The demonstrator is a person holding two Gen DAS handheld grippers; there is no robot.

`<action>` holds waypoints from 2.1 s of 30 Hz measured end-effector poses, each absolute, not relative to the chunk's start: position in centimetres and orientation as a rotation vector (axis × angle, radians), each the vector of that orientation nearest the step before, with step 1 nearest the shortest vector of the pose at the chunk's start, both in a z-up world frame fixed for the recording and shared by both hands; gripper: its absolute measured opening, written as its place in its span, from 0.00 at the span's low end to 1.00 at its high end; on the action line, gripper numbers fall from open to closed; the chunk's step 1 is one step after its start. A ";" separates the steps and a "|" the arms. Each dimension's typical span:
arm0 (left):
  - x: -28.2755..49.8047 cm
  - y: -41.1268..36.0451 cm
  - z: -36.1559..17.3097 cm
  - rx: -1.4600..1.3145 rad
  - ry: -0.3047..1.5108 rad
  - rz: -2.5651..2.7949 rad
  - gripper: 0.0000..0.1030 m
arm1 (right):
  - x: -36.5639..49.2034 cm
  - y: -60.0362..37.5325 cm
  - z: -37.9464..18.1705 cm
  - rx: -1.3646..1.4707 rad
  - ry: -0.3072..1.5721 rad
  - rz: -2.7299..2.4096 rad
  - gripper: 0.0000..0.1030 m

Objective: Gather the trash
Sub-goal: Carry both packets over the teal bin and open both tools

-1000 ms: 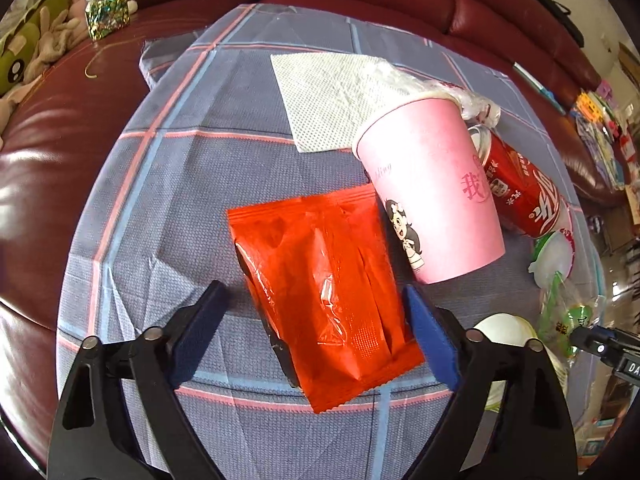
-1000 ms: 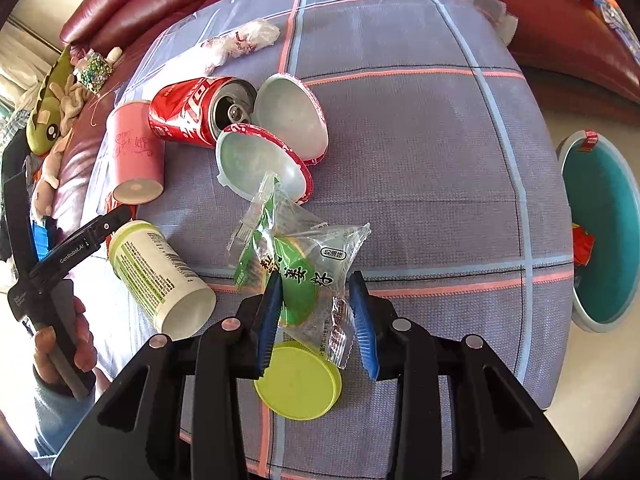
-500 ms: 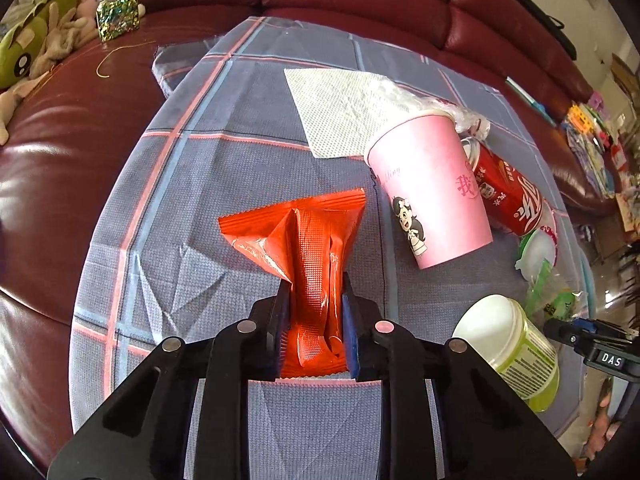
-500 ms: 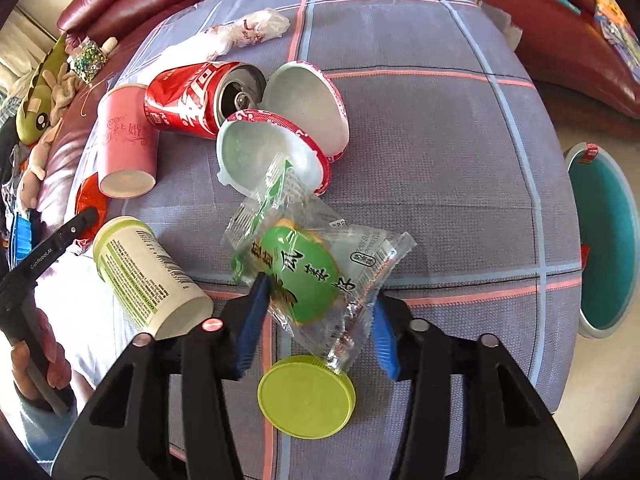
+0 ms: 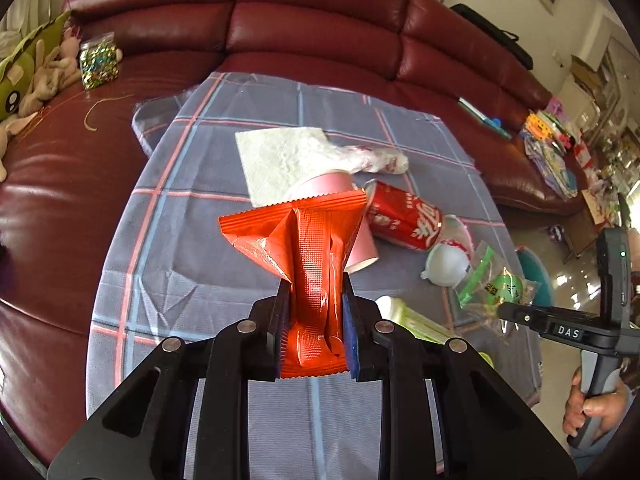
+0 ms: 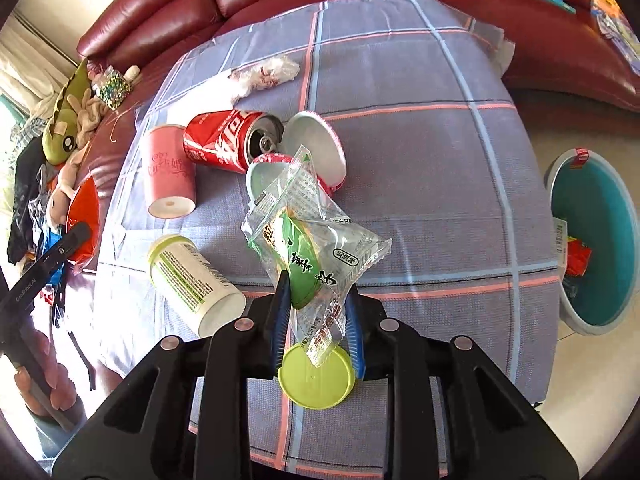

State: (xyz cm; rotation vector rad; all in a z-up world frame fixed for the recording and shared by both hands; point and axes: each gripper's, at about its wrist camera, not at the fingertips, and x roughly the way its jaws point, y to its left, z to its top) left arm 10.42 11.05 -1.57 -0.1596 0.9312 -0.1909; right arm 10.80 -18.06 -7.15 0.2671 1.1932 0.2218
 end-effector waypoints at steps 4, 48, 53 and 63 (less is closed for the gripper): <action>11.0 6.8 -0.6 -0.116 0.927 -0.274 0.22 | 10.2 -20.6 -5.8 0.290 1.154 0.194 0.23; 15.8 -33.0 -8.5 0.260 1.152 -0.808 0.23 | 6.5 -52.6 -12.3 0.677 1.134 -0.218 0.77; 16.1 -34.9 -9.6 0.278 1.174 -0.834 0.23 | 5.9 -53.4 -11.9 0.686 1.115 -0.251 0.82; 15.8 -37.7 -10.2 0.319 1.159 -0.871 0.66 | 4.9 -55.1 -11.6 0.701 1.101 -0.304 0.82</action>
